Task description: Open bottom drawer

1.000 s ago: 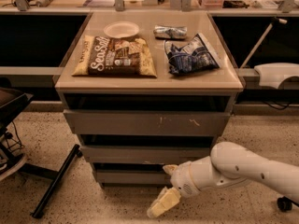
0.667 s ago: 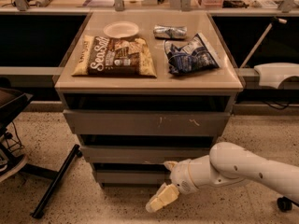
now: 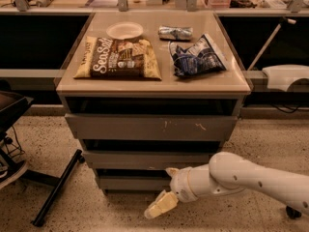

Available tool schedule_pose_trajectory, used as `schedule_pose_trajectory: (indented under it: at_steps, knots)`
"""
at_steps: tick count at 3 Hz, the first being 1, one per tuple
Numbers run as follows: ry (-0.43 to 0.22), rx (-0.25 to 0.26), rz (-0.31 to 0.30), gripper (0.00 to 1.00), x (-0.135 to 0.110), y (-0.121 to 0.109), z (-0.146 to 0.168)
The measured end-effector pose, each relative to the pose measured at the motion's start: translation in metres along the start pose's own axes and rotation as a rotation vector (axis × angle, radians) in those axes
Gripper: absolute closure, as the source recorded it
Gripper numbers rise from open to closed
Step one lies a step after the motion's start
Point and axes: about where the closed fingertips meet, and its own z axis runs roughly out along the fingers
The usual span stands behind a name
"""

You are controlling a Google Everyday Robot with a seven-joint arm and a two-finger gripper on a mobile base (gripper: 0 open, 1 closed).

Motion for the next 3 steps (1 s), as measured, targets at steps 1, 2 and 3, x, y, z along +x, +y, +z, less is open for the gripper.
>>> schedule_pose_trajectory:
  at_steps: [1, 2, 3]
  knots:
    - [0.013, -0.059, 0.081, 0.0, 0.029, 0.025, 0.081]
    - [-0.006, -0.077, 0.155, 0.0, 0.059, 0.04, 0.146]
    - [-0.035, -0.018, 0.189, 0.0, 0.065, 0.024, 0.158]
